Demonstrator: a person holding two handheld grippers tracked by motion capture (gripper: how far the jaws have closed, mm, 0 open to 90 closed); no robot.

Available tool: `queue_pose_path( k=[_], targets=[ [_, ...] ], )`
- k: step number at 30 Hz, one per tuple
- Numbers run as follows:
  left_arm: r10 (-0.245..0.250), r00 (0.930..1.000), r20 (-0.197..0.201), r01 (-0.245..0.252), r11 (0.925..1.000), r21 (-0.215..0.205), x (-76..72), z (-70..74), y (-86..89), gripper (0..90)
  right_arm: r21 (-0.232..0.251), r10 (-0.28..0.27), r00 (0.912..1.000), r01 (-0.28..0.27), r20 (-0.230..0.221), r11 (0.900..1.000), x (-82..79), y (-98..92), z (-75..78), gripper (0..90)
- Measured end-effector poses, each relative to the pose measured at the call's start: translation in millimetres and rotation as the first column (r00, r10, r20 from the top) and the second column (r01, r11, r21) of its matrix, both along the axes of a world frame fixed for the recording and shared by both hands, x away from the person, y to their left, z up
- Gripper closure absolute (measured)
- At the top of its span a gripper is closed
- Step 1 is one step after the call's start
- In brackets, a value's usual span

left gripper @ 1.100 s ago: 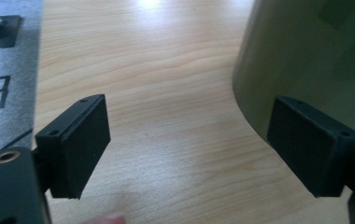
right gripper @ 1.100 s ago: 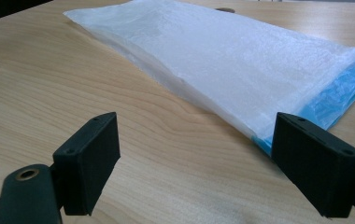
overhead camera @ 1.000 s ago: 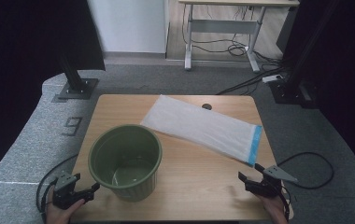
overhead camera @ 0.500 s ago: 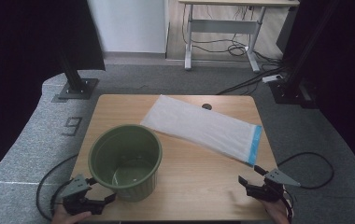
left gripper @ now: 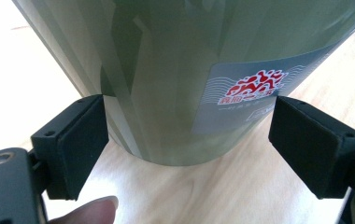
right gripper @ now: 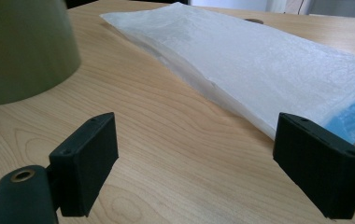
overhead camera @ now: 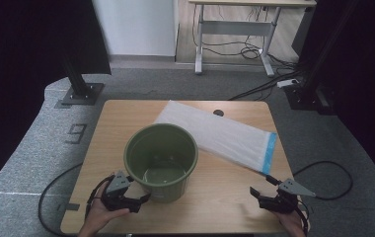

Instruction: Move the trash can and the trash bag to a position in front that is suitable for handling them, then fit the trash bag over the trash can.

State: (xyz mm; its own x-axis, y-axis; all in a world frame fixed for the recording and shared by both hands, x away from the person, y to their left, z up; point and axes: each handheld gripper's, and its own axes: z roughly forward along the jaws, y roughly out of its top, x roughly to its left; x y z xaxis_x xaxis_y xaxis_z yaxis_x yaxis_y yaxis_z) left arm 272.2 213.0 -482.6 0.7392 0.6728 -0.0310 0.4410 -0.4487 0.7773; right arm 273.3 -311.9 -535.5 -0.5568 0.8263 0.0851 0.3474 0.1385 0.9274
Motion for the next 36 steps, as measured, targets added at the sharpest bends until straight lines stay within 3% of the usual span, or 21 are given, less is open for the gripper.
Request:
queue_pose_path(
  k=[7, 14, 17, 20, 24, 25, 28, 29, 30, 31, 32, 36],
  targets=[
    [-0.006, 1.0, -0.001, 0.006, 1.0, -0.003, 23.1, 0.7, -32.2, 13.6, 0.029, -0.014, 0.9999, 0.014, -0.002, 0.999, -1.5, -1.8, -1.2, 14.0],
    [-0.036, 0.9993, 0.0, 0.036, 0.9993, -0.007, 37.8, -0.6, -54.2, 14.8, 0.018, -0.042, 0.9991, 0.042, 0.003, 0.999, -1.7, -2.4, -0.7, 14.1],
    [-0.066, 0.9978, 0.008, 0.066, 0.9976, 0.021, 40.6, -0.2, -68.5, 14.8, 0.018, -0.048, 0.9989, 0.048, 0.003, 0.999, -2.8, -2.6, -1.0, 14.2],
    [-0.065, 0.9974, 0.029, 0.064, 0.9972, 0.039, 38.0, 0.7, -70.9, 14.8, 0.002, -0.046, 0.9989, 0.046, 0.006, 0.999, -3.0, -2.5, -1.2, 14.2],
    [-0.014, 0.9985, 0.052, 0.011, 0.9977, 0.067, 27.7, 1.8, -59.7, 14.8, -0.007, -0.066, 0.9978, 0.066, 0.003, 0.998, -7.3, -4.8, -2.2, 14.6],
    [0.03, 0.9981, 0.055, -0.034, 0.9964, 0.078, 21.3, 0.4, -47.9, 14.8, -0.022, -0.075, 0.9972, 0.075, 0.0, 0.997, -7.8, -4.5, -2.3, 14.6],
    [0.067, 0.9964, 0.051, -0.071, 0.9947, 0.075, 16.4, -2.6, -34.7, 14.7, -0.033, -0.081, 0.9967, 0.081, 0.0, 0.996, -6.4, -2.8, -1.6, 14.7],
    [0.106, 0.993, 0.054, -0.11, 0.9892, 0.097, 14.7, -7.9, -22.8, 14.5, -0.048, -0.095, 0.9954, 0.095, 0.007, 0.994, -3.0, 1.2, 0.1, 15.1],
    [0.106, 0.993, 0.054, -0.11, 0.9892, 0.097, 14.7, -7.9, -22.8, 14.5, -0.048, -0.095, 0.9954, 0.095, 0.007, 0.994, -3.0, 1.2, 0.1, 15.1],
    [0.123, 0.9911, 0.052, -0.128, 0.9849, 0.116, 15.8, -10.9, -17.0, 14.5, -0.08, -0.112, 0.9937, 0.112, 0.008, 0.99, 2.6, 8.7, 1.8, 15.3],
    [0.139, 0.9892, 0.047, -0.144, 0.9807, 0.132, 17.9, -14.1, -12.0, 14.5, -0.08, -0.112, 0.9937, 0.112, 0.008, 0.99, 2.6, 8.7, 1.8, 15.3],
    [0.196, 0.9796, 0.042, -0.201, 0.9623, 0.184, 25.6, -23.8, 2.1, 14.5, -0.182, -0.119, 0.9928, 0.119, 0.007, 0.976, 17.0, 26.2, 1.0, 16.4]
  ],
)
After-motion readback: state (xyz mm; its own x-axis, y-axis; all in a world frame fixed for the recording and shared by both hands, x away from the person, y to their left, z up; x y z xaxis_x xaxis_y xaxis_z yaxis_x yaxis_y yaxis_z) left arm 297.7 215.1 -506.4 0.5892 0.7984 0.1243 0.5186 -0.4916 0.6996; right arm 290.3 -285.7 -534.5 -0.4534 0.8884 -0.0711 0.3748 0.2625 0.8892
